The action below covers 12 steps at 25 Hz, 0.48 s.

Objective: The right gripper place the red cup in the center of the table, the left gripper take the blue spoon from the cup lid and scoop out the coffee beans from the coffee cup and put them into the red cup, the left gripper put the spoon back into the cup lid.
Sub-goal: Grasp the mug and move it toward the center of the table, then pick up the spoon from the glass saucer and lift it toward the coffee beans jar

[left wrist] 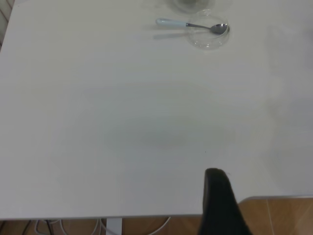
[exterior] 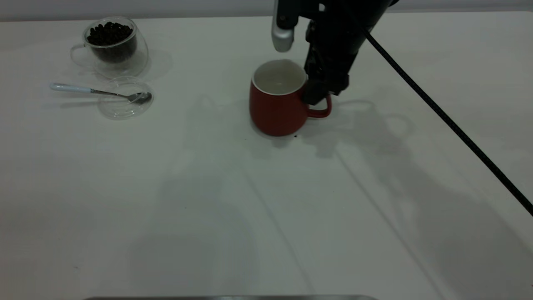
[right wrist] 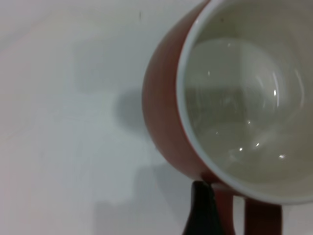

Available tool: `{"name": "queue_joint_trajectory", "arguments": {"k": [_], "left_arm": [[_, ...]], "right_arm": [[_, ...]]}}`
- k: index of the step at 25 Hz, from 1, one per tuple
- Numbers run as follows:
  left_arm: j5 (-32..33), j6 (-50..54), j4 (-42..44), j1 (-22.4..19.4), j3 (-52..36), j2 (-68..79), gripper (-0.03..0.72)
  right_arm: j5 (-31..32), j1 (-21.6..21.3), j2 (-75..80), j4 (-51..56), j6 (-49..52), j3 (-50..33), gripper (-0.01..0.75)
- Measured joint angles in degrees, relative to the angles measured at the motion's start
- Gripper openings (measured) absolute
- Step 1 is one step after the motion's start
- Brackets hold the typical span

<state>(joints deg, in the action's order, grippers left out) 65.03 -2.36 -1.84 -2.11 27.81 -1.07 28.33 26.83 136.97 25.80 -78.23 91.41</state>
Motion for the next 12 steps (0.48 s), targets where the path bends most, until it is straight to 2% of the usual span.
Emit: {"name": "queue_joint_trajectory", "arguments": {"k": [8,12], "left_arm": [[0.00,0.00,0.00,0.00,0.00,0.00,0.518],[0.00,0.00,0.00,0.00,0.00,0.00,0.518]], "right_arm": [[3.12,-1.25,-4.04,0.64,3.49,1.13,0.590],[10.19,-3.39,-10.11,-6.40,13.68,1.13,0.590]]}}
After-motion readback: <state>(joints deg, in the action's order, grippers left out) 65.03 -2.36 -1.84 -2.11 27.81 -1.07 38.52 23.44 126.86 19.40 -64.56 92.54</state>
